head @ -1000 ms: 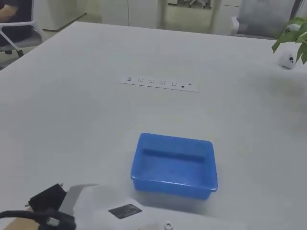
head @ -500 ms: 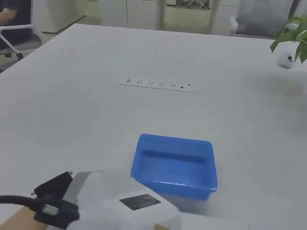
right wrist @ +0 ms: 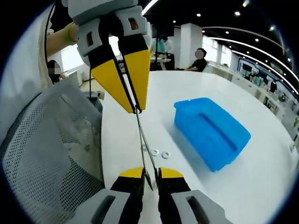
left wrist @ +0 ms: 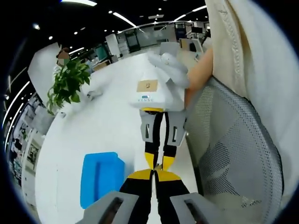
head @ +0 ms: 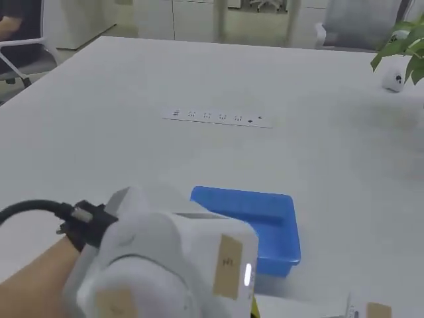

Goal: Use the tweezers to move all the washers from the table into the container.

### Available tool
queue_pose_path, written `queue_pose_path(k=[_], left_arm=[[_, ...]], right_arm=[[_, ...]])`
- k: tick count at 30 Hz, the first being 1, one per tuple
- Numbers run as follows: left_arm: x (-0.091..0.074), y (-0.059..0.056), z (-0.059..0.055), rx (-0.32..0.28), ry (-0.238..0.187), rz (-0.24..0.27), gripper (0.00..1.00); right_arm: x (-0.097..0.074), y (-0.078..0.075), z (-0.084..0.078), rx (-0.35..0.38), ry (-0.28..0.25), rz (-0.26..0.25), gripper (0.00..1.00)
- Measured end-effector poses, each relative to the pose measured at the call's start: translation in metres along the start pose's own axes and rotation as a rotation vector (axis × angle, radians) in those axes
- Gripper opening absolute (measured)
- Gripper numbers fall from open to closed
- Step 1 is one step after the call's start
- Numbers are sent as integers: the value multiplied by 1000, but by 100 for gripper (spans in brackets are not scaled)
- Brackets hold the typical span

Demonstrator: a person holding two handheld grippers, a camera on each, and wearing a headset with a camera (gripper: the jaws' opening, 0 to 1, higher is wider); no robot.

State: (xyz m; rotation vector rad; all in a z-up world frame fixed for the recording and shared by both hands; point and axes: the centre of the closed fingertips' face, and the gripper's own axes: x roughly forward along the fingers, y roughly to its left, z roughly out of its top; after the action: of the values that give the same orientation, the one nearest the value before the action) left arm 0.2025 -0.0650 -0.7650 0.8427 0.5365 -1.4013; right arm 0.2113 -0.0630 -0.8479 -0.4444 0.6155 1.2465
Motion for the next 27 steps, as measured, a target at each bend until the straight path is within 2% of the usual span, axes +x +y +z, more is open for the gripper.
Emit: queue_pose_path(k=[12, 15, 21, 25, 27], left_arm=[[4, 4, 4, 6, 20, -24, 0], [6, 5, 8, 3, 14, -34, 0], [8, 10, 7, 5, 22, -41, 0], [8, 6, 9, 5, 27, -89, 0], [11, -1, 15, -14, 17, -156, 0]], right_arm=[[5, 1, 2, 25, -18, 20, 7], [6, -1, 2, 25, -20, 19, 7], [8, -2, 1, 32, -19, 19, 7], [8, -2, 2, 40, -19, 28, 9], [8, 0, 5, 27, -22, 32, 13]])
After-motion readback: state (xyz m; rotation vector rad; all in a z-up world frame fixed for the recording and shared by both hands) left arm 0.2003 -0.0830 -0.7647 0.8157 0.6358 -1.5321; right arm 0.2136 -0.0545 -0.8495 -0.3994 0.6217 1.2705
